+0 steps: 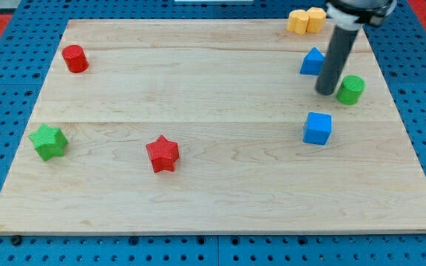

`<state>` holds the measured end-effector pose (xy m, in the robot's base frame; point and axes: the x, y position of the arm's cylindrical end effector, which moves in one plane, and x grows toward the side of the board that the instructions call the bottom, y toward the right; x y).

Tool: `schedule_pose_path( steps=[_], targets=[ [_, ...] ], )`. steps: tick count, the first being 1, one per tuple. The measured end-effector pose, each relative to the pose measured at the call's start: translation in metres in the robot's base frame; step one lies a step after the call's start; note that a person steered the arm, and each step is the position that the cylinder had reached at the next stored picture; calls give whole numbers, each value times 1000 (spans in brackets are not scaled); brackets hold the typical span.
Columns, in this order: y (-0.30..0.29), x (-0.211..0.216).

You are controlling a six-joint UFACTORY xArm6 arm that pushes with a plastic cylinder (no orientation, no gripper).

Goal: Push the green star towards center

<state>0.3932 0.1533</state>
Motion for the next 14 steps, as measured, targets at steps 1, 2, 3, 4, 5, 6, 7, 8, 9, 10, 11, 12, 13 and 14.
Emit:
schedule_pose_path(
  steps=[1, 2, 3, 4, 5, 6, 7, 8, 9, 10, 11, 12, 13, 14],
  targets=[
    [-117, 7],
    [-244, 6],
    [-353, 6],
    [-458, 6],
    [-457, 6],
    [-458, 14],
    [-458, 35],
    [-458, 85],
    [-458, 118],
    [-435, 119],
    [-387, 95],
    [-334, 61],
    [-288, 35],
    [-288, 40]
  ],
)
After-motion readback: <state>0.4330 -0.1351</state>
